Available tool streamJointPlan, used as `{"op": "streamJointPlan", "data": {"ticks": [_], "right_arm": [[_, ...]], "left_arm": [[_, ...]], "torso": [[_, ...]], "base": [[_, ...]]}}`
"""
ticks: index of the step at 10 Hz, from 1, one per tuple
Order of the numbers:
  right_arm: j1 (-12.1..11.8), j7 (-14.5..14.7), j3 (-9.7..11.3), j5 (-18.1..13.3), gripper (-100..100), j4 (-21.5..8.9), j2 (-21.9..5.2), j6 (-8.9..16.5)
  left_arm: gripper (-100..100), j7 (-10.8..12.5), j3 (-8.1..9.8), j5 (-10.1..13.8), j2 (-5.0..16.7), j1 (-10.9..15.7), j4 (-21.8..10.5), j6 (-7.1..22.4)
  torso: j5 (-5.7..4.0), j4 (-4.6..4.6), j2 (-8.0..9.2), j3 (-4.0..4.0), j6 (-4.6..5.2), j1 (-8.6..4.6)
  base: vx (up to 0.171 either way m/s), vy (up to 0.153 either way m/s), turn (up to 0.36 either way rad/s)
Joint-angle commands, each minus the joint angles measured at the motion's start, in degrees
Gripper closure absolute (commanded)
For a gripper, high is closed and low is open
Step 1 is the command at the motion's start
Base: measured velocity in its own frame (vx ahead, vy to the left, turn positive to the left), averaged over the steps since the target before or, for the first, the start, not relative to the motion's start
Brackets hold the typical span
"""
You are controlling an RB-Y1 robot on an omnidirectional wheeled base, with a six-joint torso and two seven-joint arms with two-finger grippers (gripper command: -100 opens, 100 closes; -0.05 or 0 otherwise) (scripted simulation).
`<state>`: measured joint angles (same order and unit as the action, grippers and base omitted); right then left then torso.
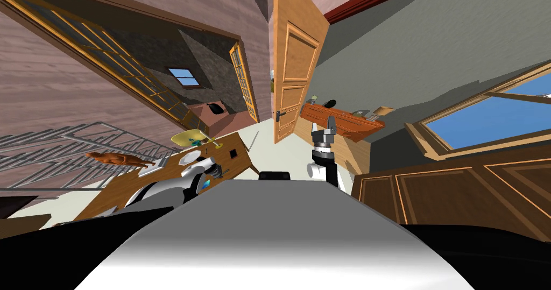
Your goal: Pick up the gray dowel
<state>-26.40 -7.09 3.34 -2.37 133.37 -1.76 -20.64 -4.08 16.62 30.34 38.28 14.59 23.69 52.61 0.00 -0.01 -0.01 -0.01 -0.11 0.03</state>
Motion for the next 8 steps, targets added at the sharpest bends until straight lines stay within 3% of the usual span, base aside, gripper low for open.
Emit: {"op": "streamJointPlan", "data": {"ticks": [1, 4, 5, 6, 7, 8], "right_arm": [[0.0, 0.0, 0.0, 0.0, 0, 0.0, 0.0, 0.0], [0.0, 0.0, 0.0, 0.0, 0, 0.0, 0.0, 0.0], [0.0, 0.0, 0.0, 0.0, 0, 0.0, 0.0, 0.0], [0.0, 0.0, 0.0, 0.0, 0, 0.0, 0.0, 0.0], [0.0, 0.0, 0.0, 0.0, 0, 0.0, 0.0, 0.0], [0.0, 0.0, 0.0, 0.0, 0, 0.0, 0.0, 0.0]], "left_arm": [[-100, 0.0, 0.18, 0.2, 0.4, 0.2, -1.5, 2.1], [-100, -0.2, 0.16, 0.2, 0.3, 0.2, -1.6, 1.7], [0, 0.1, 0.16, 0.1, 0.3, 0.0, -1.2, 2.1], [-100, 1.9, -0.17, -0.9, -1.5, 0.3, -2.3, 0.1], [-100, 1.9, -0.17, -0.9, -1.5, 0.6, -5.1, 0.1], [-100, 1.9, -0.17, -0.9, -1.5, 0.3, -2.3, 0.1]], "torso": [[0.00, 0.00, 0.00, 0.00, 0.00, 0.00], [0.00, 0.00, 0.01, 0.01, -0.01, 0.00], [-0.01, 0.01, 0.02, 0.01, 0.01, -0.03], [-0.01, 0.01, 0.03, 0.02, 0.00, -0.04], [0.02, 0.02, 0.08, 0.04, 0.05, 0.13], [0.06, 0.03, 0.17, 0.10, -0.01, 0.14]], "base": [[0.011, 0.016, -0.095], [0.007, 0.011, -0.018], [0.000, 0.000, 0.000], [-0.027, 0.060, -0.094], [-0.034, 0.058, -0.112], [-0.009, 0.007, -0.027]]}}
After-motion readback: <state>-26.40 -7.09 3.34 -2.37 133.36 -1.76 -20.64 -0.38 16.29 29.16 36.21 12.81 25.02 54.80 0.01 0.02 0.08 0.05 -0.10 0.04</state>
